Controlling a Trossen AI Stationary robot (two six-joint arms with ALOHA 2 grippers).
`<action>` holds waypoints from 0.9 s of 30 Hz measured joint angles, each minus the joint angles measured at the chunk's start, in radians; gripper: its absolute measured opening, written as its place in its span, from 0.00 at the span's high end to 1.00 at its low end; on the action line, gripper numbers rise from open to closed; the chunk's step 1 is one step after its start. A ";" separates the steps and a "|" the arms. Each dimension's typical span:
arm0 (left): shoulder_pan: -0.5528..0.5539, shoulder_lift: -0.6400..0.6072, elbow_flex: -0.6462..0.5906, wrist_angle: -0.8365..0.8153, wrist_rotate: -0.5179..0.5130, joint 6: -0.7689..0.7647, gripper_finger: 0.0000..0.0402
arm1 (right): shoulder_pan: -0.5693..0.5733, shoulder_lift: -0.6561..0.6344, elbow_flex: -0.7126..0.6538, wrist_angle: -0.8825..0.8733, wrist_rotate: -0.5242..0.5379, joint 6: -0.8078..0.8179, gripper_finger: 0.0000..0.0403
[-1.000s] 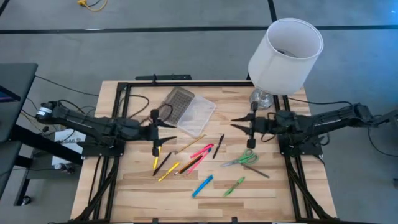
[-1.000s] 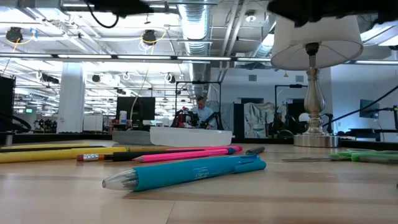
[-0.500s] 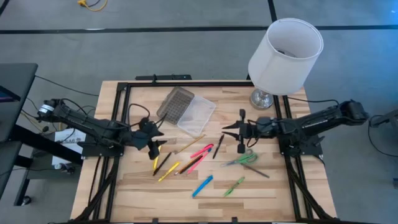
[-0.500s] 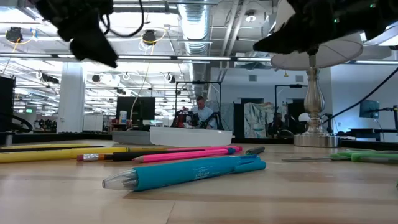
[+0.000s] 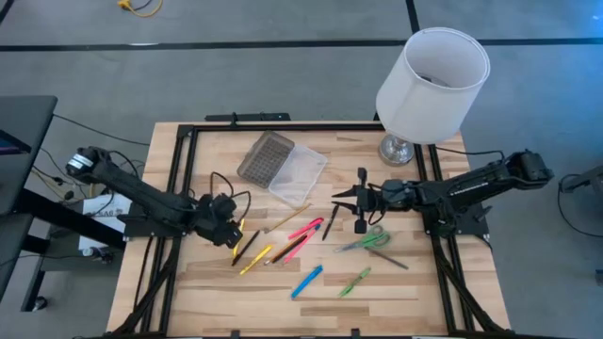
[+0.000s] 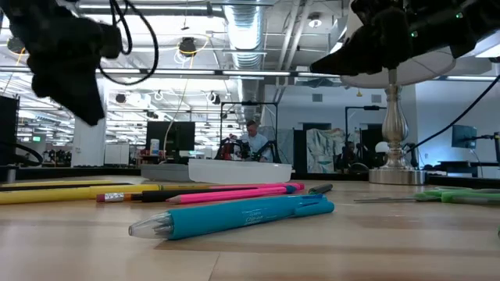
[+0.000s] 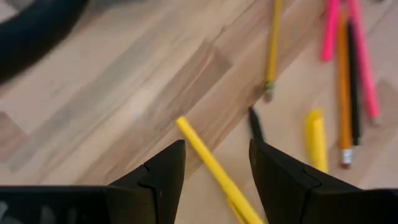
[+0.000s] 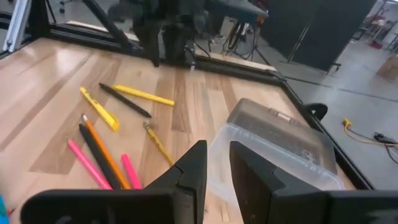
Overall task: Pick & place school supplies into a supply box
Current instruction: Put the yellow pen into the supply box
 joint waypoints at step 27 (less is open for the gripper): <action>0.001 0.221 0.000 0.095 0.127 -0.022 0.57 | 0.000 0.000 0.000 0.033 0.000 0.000 0.84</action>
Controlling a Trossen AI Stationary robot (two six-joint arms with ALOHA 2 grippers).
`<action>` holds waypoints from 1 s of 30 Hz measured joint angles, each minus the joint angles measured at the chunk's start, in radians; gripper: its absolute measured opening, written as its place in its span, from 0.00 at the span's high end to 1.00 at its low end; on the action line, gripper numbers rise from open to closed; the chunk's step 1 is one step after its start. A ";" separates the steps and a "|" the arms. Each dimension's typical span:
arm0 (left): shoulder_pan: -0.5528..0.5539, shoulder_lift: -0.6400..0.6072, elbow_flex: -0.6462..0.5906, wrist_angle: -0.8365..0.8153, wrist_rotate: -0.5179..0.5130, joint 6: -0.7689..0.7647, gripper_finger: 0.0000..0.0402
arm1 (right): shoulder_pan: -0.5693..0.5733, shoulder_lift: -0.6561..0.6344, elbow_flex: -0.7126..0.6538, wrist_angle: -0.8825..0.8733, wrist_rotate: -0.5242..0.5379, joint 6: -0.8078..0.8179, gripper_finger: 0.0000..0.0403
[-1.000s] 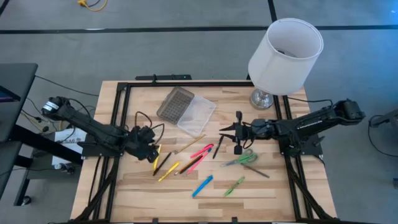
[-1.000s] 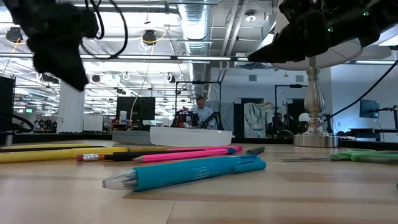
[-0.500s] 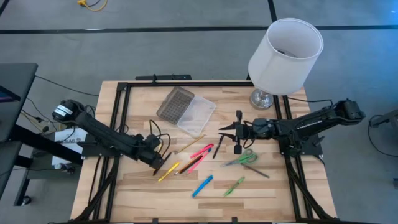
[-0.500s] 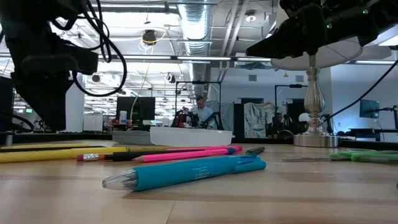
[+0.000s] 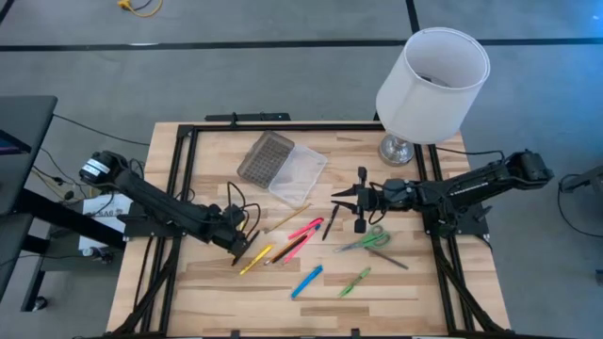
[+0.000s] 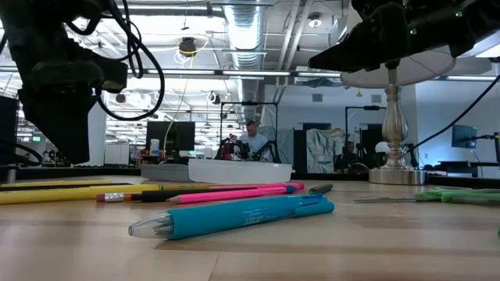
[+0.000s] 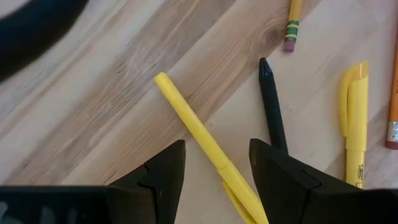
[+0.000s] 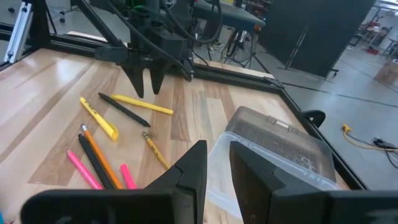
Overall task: Pick & place school supplies into a supply box
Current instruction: Put the yellow pen into the supply box
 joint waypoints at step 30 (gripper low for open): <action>0.000 0.106 -0.045 0.032 0.121 0.003 0.57 | 0.000 0.000 0.000 -0.003 0.000 0.003 0.84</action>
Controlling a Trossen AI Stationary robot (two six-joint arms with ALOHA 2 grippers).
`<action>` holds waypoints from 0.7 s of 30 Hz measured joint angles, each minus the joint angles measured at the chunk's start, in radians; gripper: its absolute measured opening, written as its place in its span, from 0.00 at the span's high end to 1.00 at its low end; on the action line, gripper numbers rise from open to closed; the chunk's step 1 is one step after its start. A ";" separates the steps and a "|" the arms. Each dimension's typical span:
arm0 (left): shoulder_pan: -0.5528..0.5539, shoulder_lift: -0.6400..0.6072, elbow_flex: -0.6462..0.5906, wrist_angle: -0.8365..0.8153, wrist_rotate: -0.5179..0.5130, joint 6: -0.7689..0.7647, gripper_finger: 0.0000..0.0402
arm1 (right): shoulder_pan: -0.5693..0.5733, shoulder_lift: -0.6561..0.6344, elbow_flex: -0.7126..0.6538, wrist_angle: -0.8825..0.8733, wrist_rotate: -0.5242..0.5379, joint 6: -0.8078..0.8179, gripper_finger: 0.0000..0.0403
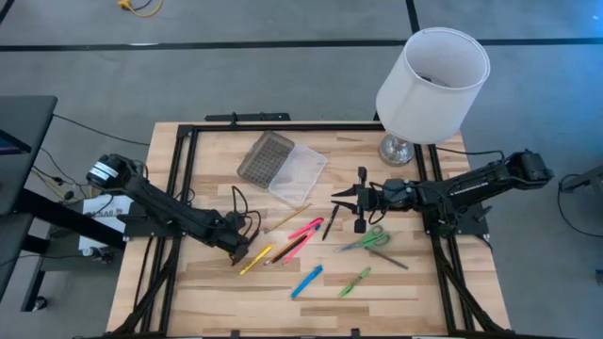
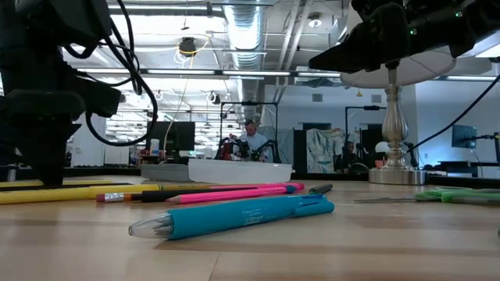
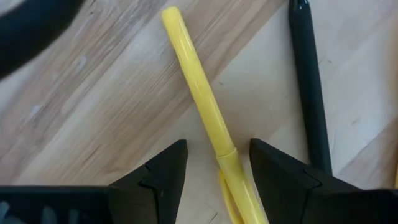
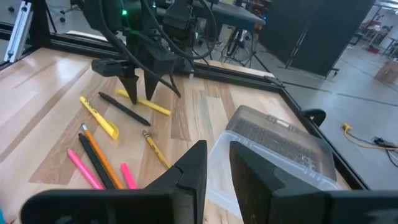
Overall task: Pick & place school supplies into a supply box
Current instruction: Put the yellow pen into the supply box
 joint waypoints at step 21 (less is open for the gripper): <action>0.027 0.002 -0.007 -0.012 0.044 0.332 0.82 | 0.000 0.000 0.000 0.003 0.000 -0.002 0.84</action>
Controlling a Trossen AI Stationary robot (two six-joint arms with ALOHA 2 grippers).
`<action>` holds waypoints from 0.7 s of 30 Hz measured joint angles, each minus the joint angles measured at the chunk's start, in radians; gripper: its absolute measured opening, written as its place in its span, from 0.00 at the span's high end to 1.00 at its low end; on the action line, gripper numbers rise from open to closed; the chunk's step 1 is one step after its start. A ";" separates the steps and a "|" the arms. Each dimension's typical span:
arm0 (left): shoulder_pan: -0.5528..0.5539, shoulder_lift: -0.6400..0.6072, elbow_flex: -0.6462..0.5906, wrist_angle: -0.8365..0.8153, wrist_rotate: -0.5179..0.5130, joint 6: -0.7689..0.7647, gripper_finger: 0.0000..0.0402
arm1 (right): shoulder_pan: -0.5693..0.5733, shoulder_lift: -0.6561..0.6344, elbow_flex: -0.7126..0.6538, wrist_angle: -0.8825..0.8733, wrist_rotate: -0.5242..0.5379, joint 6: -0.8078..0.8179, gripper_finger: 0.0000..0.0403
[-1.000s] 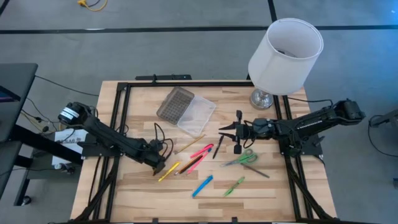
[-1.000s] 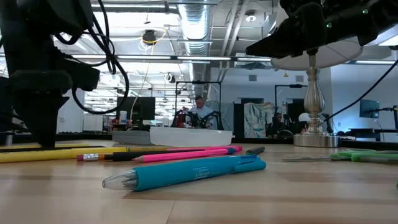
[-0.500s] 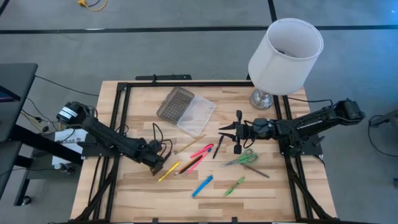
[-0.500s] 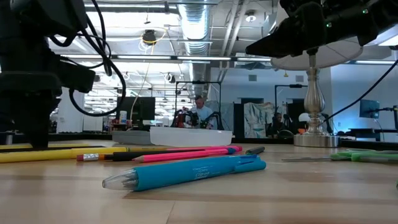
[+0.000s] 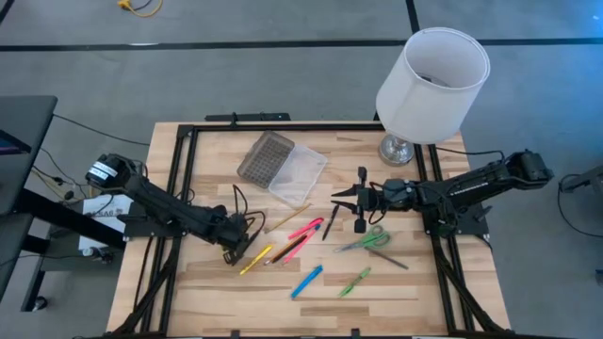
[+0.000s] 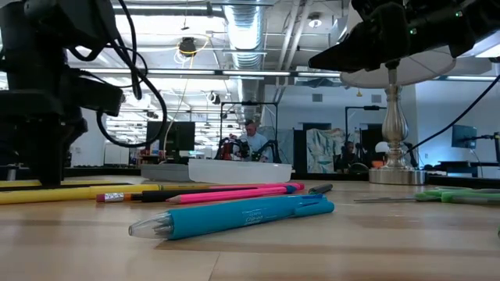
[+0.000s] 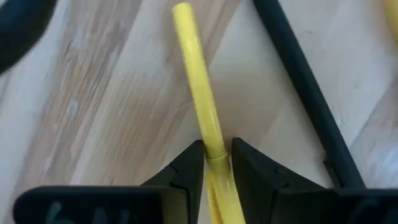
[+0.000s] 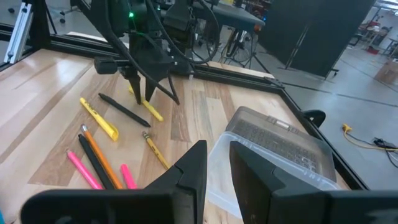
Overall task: Pick & place school supplies into a supply box
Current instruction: Put the yellow pen into the supply box
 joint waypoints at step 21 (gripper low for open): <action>-0.002 0.002 -0.002 0.013 -0.029 0.153 0.85 | 0.000 0.000 0.000 -0.008 0.000 0.009 0.84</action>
